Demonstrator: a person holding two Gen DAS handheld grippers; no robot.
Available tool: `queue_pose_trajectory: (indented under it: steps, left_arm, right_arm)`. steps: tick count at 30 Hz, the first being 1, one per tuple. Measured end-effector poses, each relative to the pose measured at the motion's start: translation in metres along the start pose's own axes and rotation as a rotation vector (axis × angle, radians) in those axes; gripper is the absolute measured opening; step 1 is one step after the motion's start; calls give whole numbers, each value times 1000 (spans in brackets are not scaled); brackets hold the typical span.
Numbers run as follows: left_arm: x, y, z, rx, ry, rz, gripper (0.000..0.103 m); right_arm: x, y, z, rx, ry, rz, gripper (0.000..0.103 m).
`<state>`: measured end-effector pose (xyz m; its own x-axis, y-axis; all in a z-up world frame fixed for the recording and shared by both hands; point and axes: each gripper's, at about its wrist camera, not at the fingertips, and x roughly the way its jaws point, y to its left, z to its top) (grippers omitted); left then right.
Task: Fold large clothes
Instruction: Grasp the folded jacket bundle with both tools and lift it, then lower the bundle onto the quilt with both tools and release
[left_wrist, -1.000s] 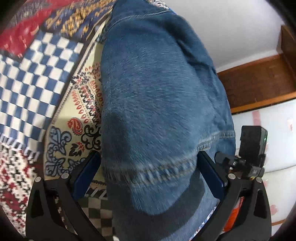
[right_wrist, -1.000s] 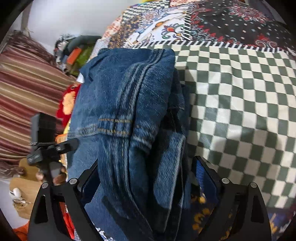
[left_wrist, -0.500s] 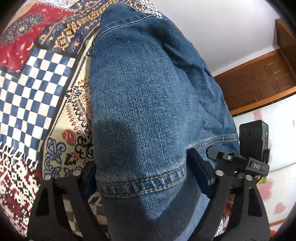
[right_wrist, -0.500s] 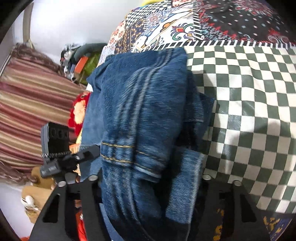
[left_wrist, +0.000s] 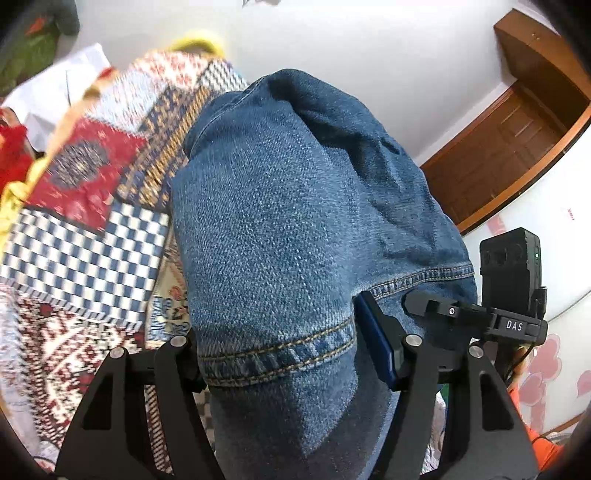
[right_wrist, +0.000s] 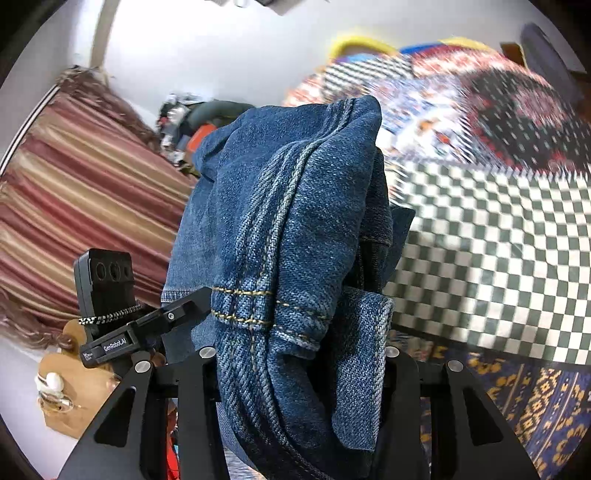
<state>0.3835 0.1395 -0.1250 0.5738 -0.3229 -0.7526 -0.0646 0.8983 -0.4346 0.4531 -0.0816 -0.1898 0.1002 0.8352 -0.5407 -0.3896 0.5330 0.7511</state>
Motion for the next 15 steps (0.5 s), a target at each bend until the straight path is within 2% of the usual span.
queue_pose_trajectory:
  steps: [8, 15]
  left_arm:
    - [-72, 27, -11, -17, -79, -2, 66]
    - [-87, 77, -35, -78, -63, 50, 66]
  right_arm:
    - [-1, 77, -11, -94, -22, 5, 43]
    - [49, 107, -25, -84, 55, 14, 43]
